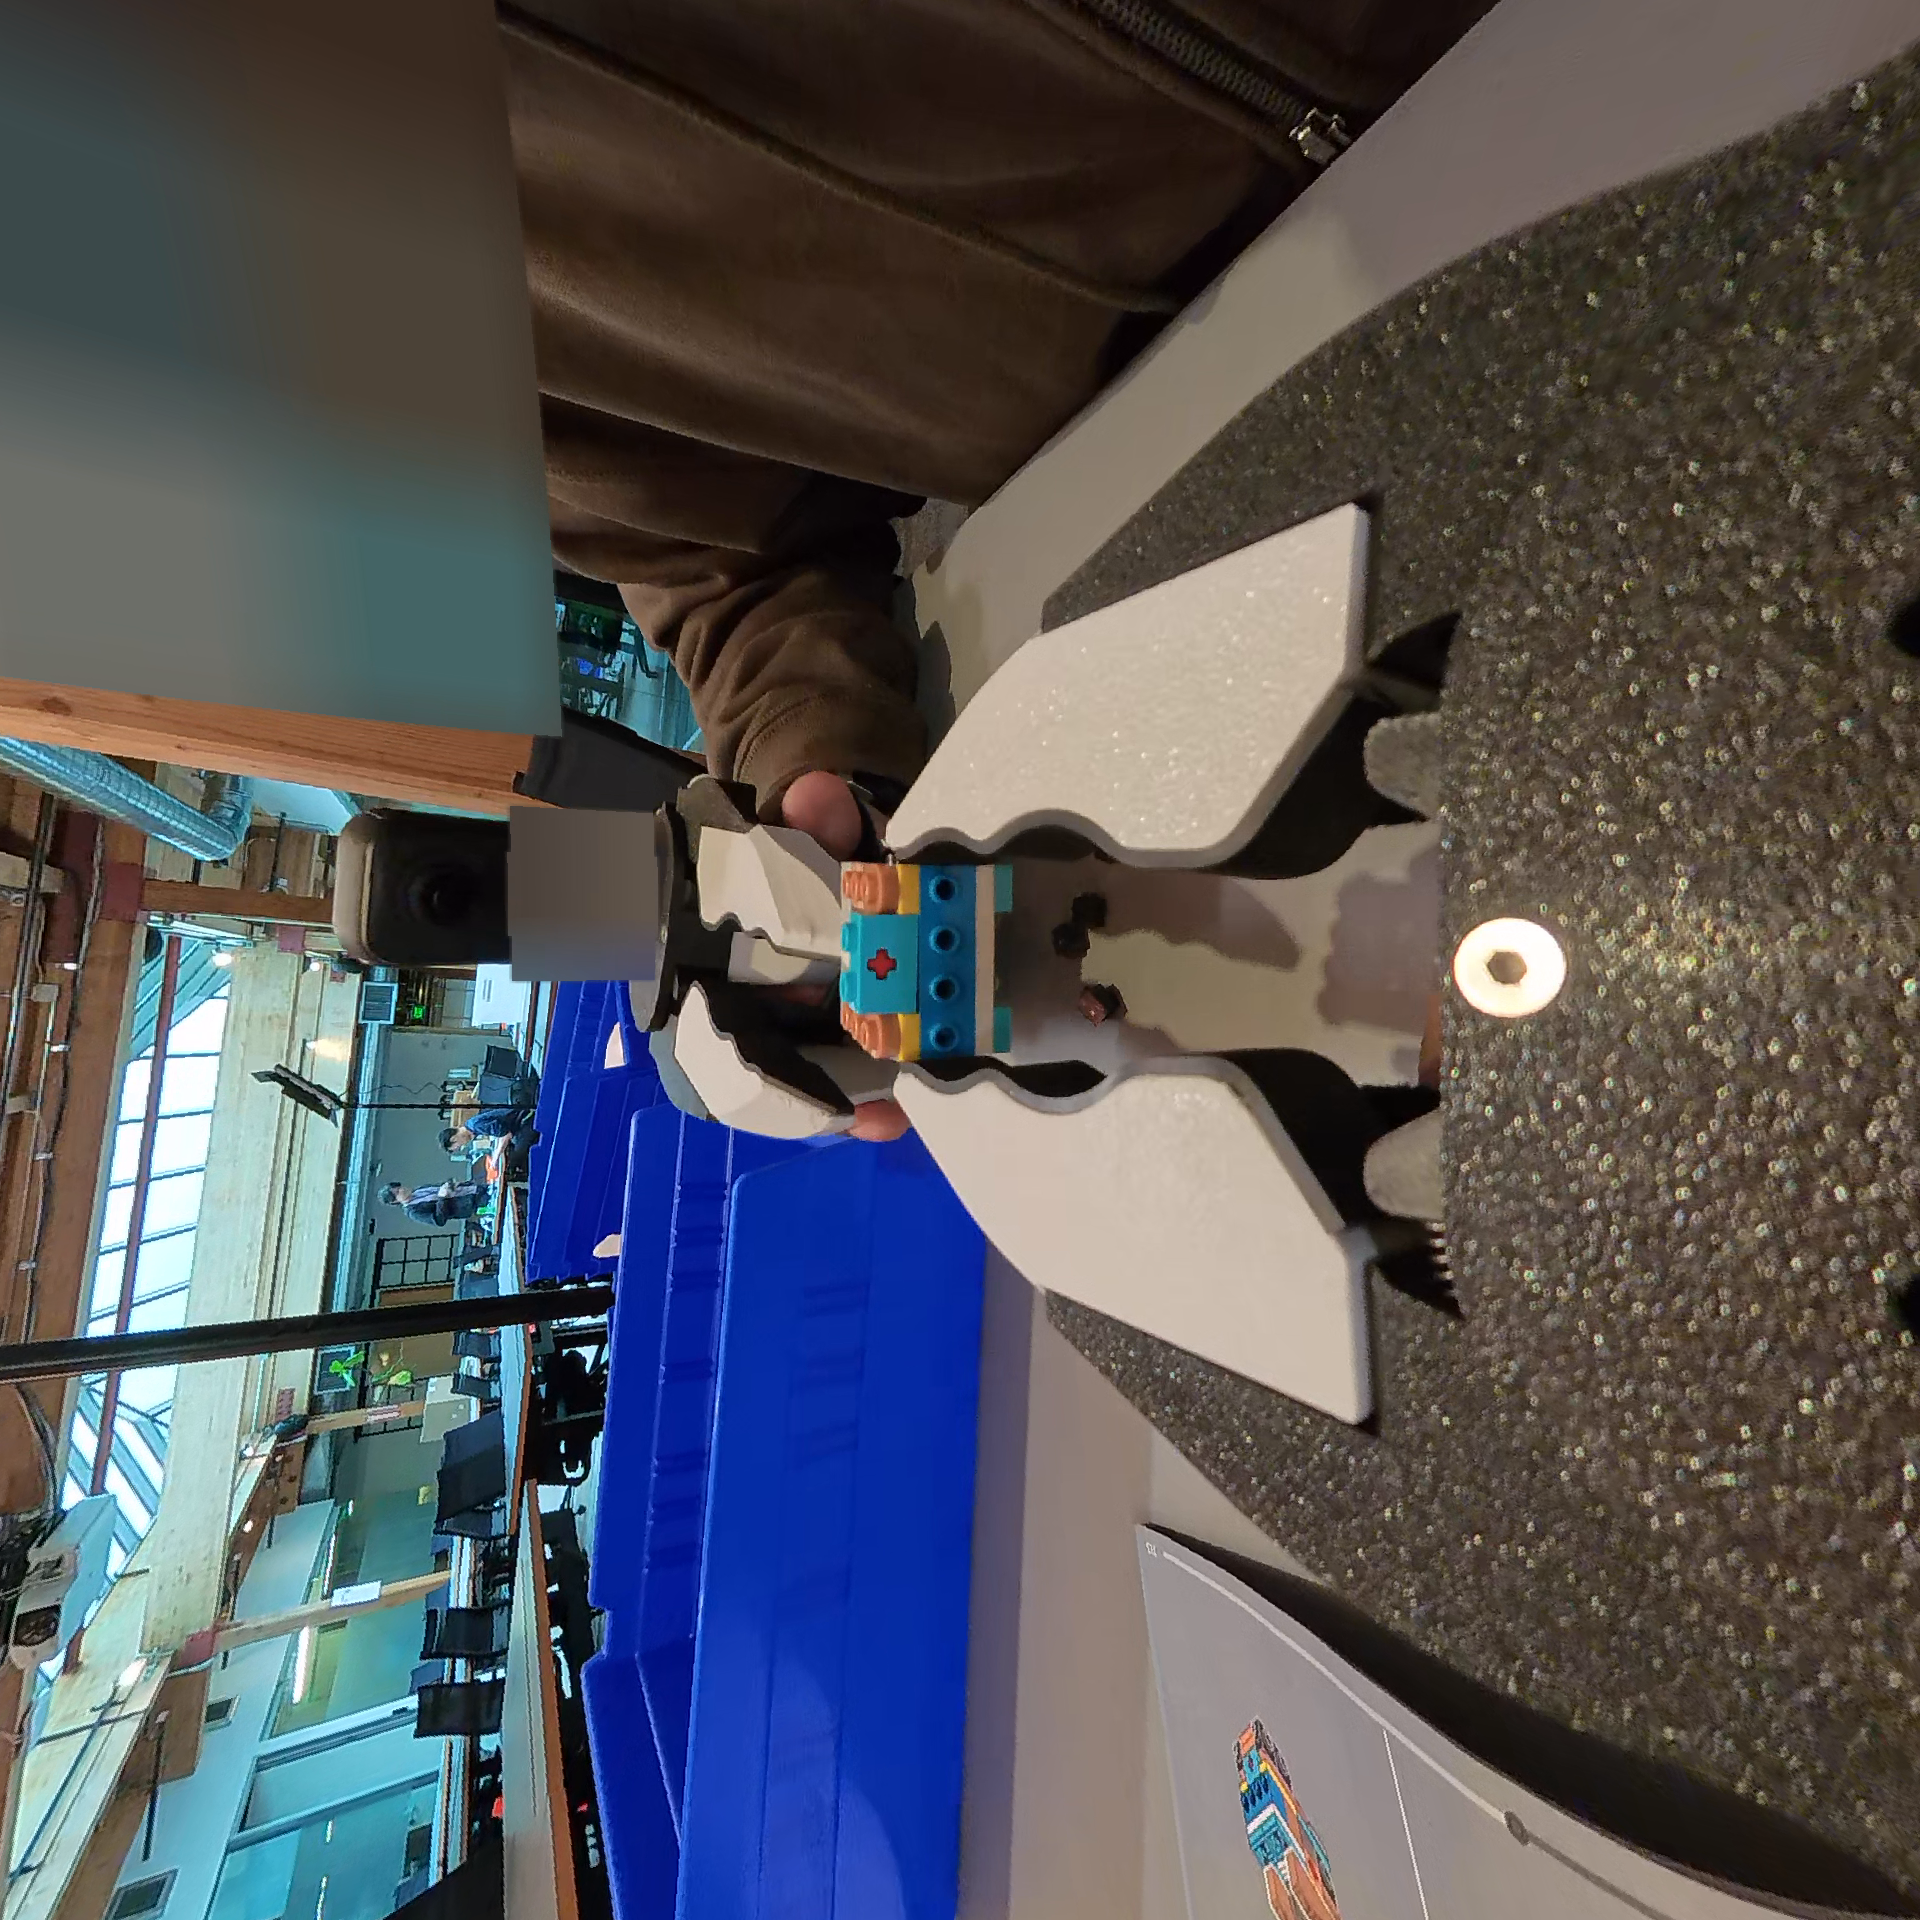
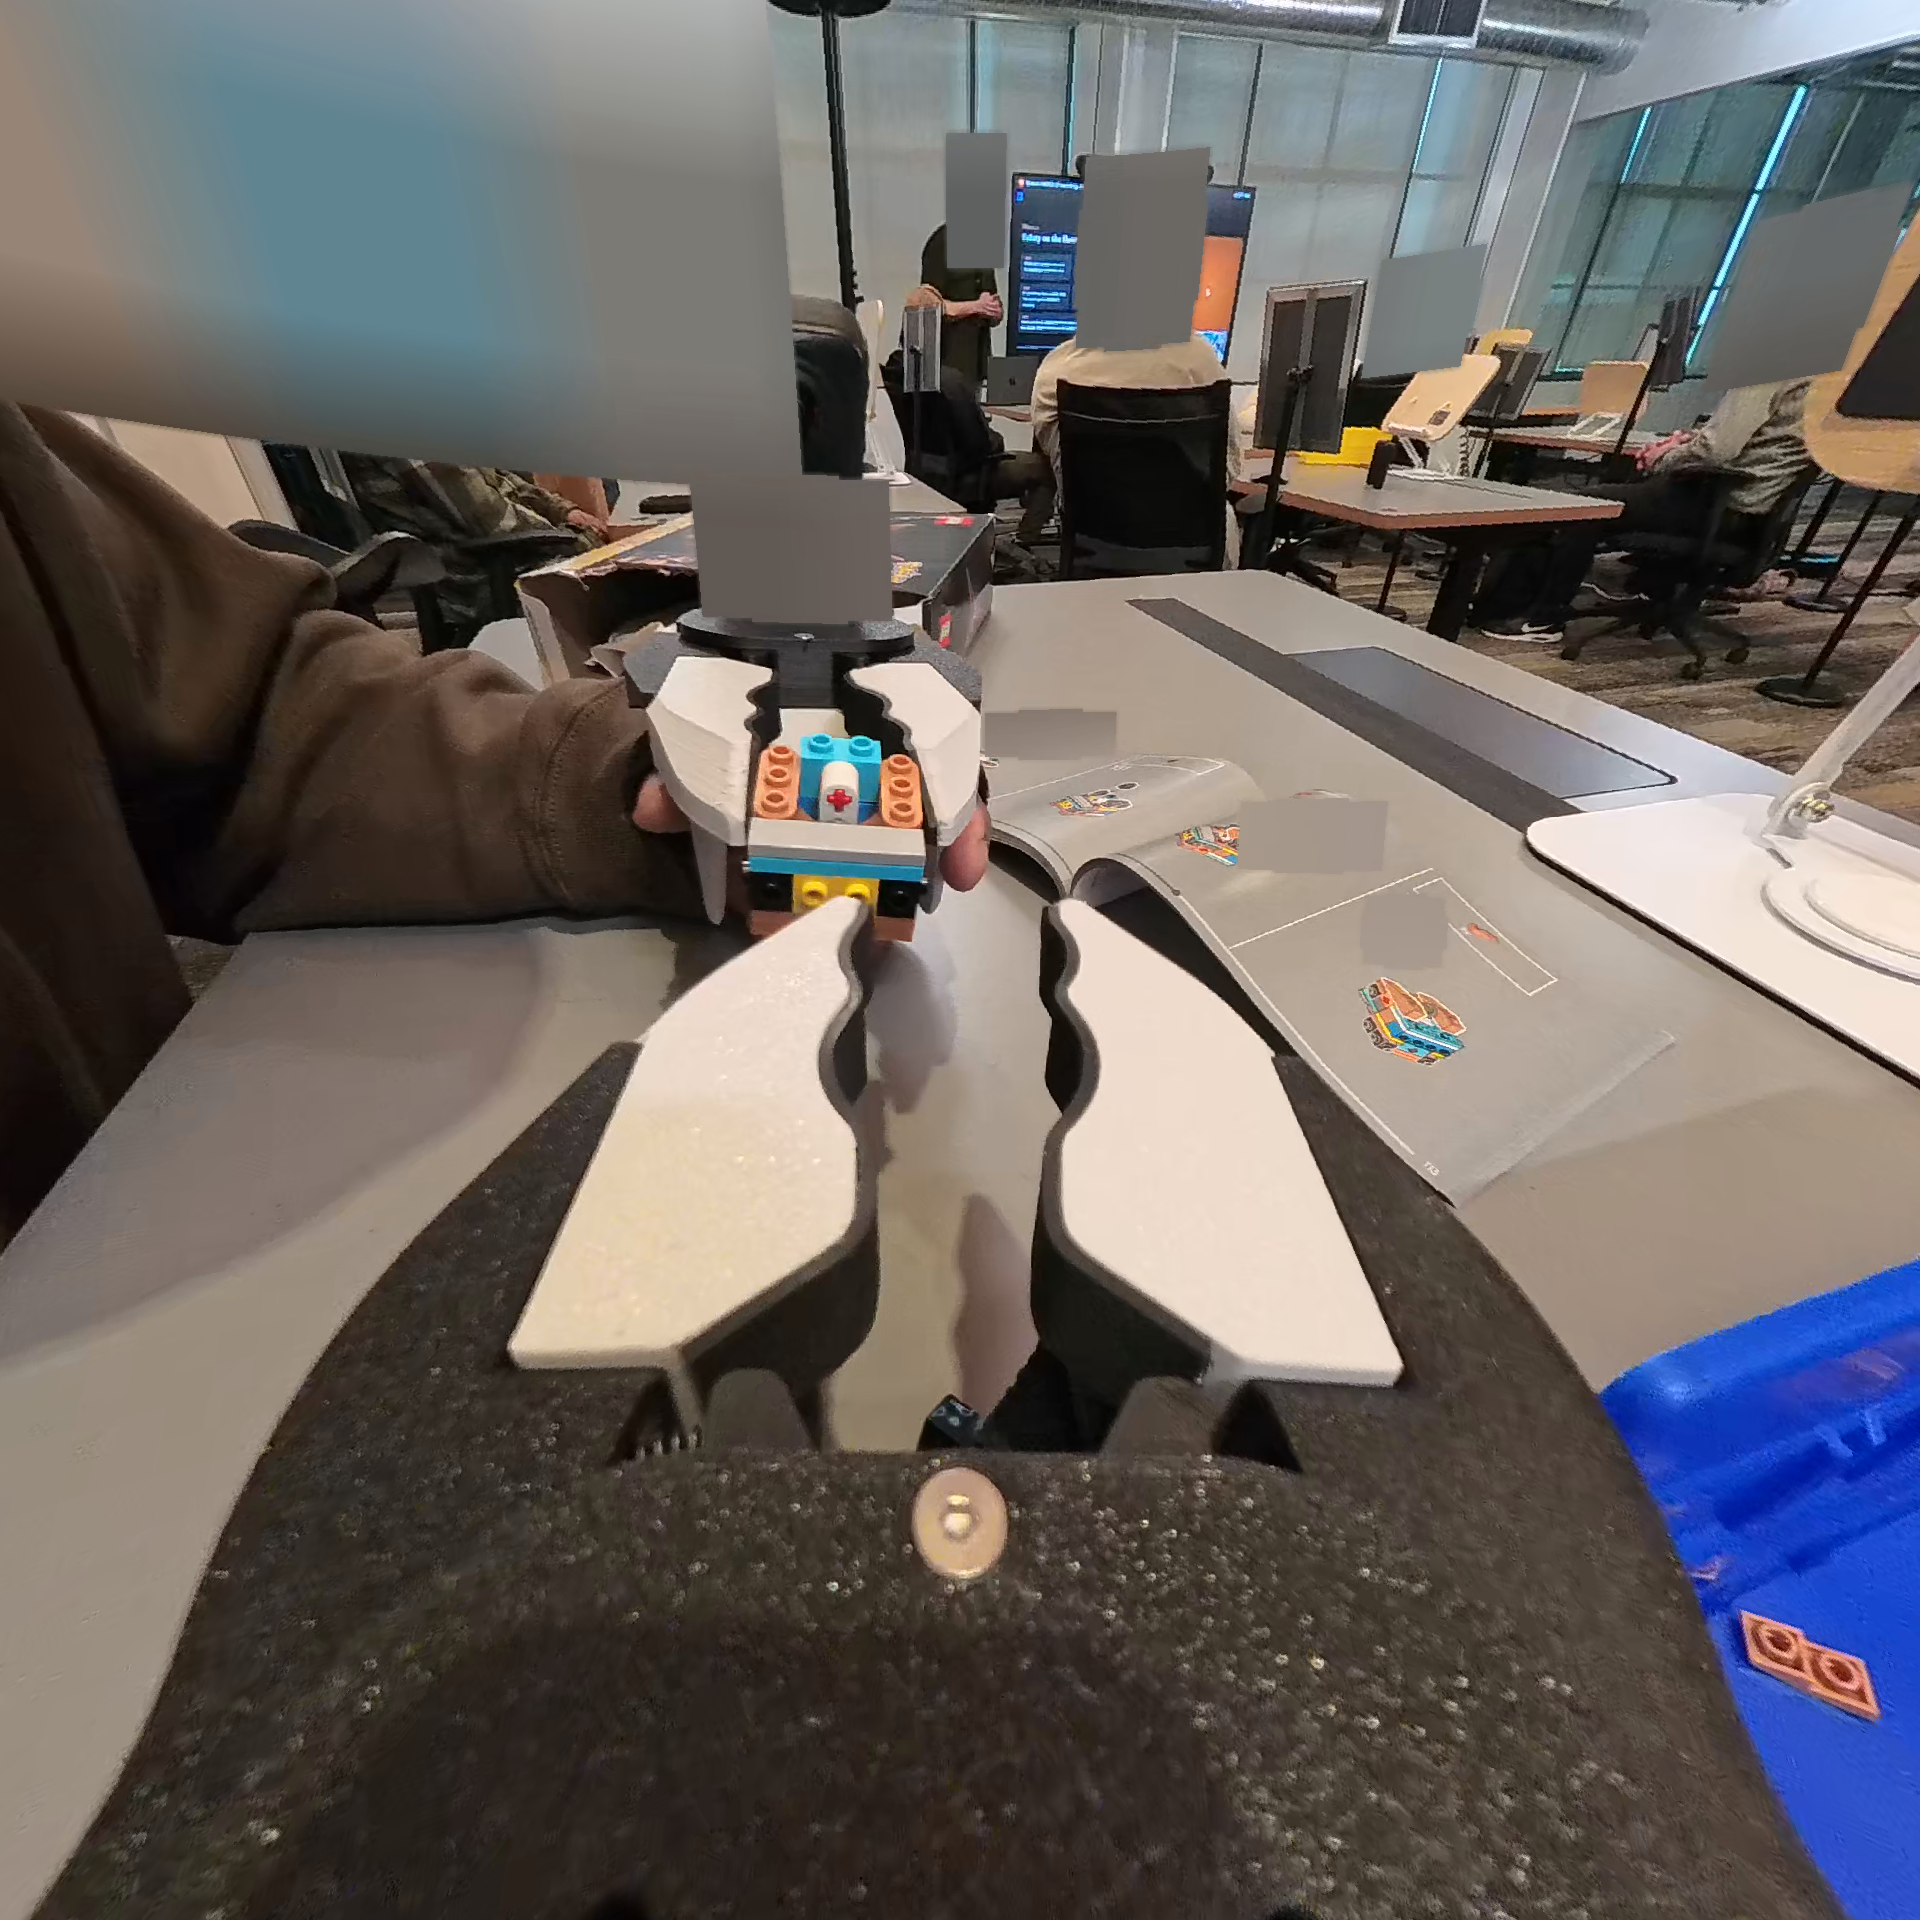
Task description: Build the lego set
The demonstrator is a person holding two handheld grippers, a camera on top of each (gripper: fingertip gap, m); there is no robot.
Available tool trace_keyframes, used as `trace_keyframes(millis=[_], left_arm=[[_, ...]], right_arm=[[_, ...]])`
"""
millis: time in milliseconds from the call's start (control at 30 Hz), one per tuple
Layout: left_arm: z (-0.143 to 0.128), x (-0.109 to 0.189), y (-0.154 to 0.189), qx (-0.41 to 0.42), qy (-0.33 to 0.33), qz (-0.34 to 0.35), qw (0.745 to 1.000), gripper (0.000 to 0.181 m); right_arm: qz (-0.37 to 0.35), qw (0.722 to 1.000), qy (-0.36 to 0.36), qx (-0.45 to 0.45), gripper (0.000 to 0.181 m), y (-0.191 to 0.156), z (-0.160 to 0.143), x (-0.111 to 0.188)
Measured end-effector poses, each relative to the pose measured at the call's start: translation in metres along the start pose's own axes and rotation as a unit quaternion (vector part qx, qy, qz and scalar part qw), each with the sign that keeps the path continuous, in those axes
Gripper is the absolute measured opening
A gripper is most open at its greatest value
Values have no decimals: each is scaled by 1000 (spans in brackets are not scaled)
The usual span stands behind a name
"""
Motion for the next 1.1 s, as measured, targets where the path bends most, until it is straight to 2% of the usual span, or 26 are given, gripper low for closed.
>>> trace_keyframes(millis=[533,700,967,1100], left_arm=[[0,0,0,-1,-1,0,1000,35],[-1,1,-1,-5,-6,3,1000,35],[-2,1,-1,-5,-8,2,1000,35],[-2,0,0,-6,-10,0,1000,35]], right_arm=[[-15,1000,-6,0,29,5,0,0],[-34,999,-19,0,26,17,8,10],[3,987,-158,41,19,23,-15,34],[36,959,-265,91,19,15,-44,47]])
Point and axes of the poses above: each gripper's, where its closed fingertips meet, x back along the fingers, z out of its top, y = z × x across the jaws, the point moved 3 cm from there along x, back along the fingers, and after that the axes turned 13 degrees about -x, right-handed, at the moved point
